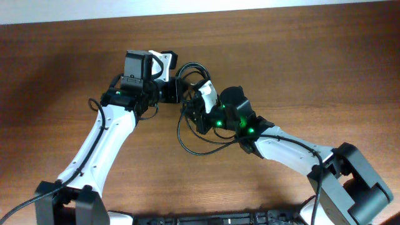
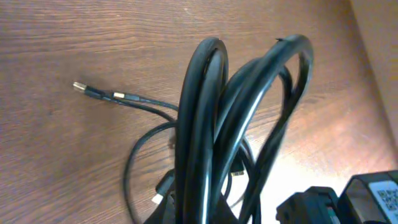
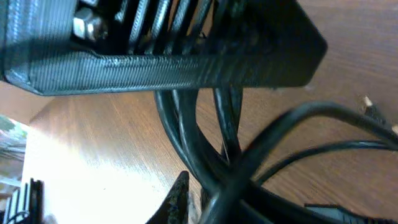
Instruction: Untangle cables
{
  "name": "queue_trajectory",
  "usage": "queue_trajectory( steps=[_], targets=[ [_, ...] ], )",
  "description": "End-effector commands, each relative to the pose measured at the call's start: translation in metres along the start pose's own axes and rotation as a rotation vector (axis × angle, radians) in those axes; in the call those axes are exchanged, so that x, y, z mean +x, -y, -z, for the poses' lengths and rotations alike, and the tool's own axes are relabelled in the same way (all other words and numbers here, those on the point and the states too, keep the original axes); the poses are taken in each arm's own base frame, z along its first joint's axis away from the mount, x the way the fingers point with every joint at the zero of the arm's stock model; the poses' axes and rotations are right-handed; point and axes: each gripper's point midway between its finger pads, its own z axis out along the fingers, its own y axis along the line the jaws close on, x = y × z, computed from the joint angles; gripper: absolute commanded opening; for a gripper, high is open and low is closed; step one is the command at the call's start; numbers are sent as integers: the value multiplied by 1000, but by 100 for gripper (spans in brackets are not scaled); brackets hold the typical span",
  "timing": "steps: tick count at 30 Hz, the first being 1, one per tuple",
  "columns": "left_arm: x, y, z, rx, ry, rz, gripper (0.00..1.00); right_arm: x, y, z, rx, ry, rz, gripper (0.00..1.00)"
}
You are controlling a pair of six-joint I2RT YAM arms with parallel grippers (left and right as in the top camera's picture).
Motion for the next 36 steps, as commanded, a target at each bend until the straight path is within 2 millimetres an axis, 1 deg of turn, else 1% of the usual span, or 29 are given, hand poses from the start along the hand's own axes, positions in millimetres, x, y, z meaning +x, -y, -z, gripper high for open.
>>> queue_trajectory(
  steps=[1, 2, 5, 6, 8, 9, 11, 12, 14, 15, 16, 17, 18, 19, 20, 21, 22, 23, 25, 26, 27, 28, 29, 30, 31, 32, 34, 35, 36],
  targets=[
    [0, 8, 3, 63, -6, -4, 0, -25, 7, 7, 14, 75, -16, 4],
    [-1, 4, 5, 57, 0, 4, 0, -36, 10, 17, 5, 101, -26, 4],
    [-11, -21, 15, 11, 36, 62, 0, -68, 14, 55, -40, 169, -15, 4],
    [-14, -30, 18, -4, 48, 98, 0, -74, 19, 67, -31, 176, -39, 4],
    [-18, -50, 25, -64, 72, 158, 0, -79, 29, 88, -1, 178, -68, 4],
    [-20, -59, 28, -93, 85, 178, 0, -80, 37, 102, 35, 175, -100, 4],
    [-23, -75, 35, -131, 111, 259, 0, -68, 53, 127, 114, 134, -191, 4],
    [-25, -88, 39, -180, 133, 326, 0, -59, 63, 142, 160, 110, -254, 4],
    [-27, -120, 51, -331, 202, 461, 0, -47, 75, 161, 221, 82, -302, 4],
    [-28, -141, 62, -419, 257, 575, 0, -35, 90, 179, 289, 63, -359, 4],
    [-28, -146, 65, -427, 276, 626, 0, -26, 99, 189, 331, 48, -398, 4],
    [-28, -148, 66, -426, 286, 655, 0, -18, 105, 194, 360, 35, -432, 4],
    [-29, -148, 66, -421, 295, 681, 0, -11, 108, 196, 376, 15, -462, 4],
    [-30, -145, 65, -407, 292, 681, 0, -7, 107, 196, 378, 0, -470, 7],
    [-29, -143, 63, -406, 288, 677, 0, -3, 110, 196, 391, -12, -476, 11],
    [-30, -141, 62, -401, 282, 661, 0, 1, 115, 195, 409, -22, -487, 23],
    [-30, -137, 60, -388, 272, 635, 0, 2, 117, 194, 410, -24, -489, 36],
    [-33, -131, 57, -371, 261, 567, 0, 3, 120, 193, 413, -25, -491, 58],
    [-37, -117, 50, -326, 240, 459, 0, 2, 122, 190, 403, -23, -488, 86],
    [-40, -109, 47, -288, 243, 444, 0, 1, 123, 188, 398, -20, -482, 97],
    [-44, -102, 45, -255, 246, 432, 0, -1, 123, 186, 393, -17, -472, 99],
    [-43, -97, 42, -235, 238, 438, 12, -3, 120, 180, 380, -17, -451, 99],
    [-40, -93, 39, -230, 226, 462, 47, -6, 117, 175, 365, -14, -426, 99],
    [-37, -89, 35, -229, 214, 457, 69, -9, 115, 170, 353, -10, -406, 99],
    [-29, -91, 33, -275, 194, 460, 90, -11, 111, 164, 338, -10, -386, 99],
    [-24, -97, 33, -326, 188, 463, 99, -13, 108, 161, 330, -10, -375, 99],
    [-16, -116, 36, -450, 198, 508, 99, -14, 103, 157, 316, -14, -362, 99],
    [-8, -126, 37, -505, 199, 587, 99, -13, 103, 157, 315, -15, -362, 99],
    [-4, -128, 35, -510, 193, 631, 99, -13, 103, 157, 315, -14, -361, 99]
  ],
)
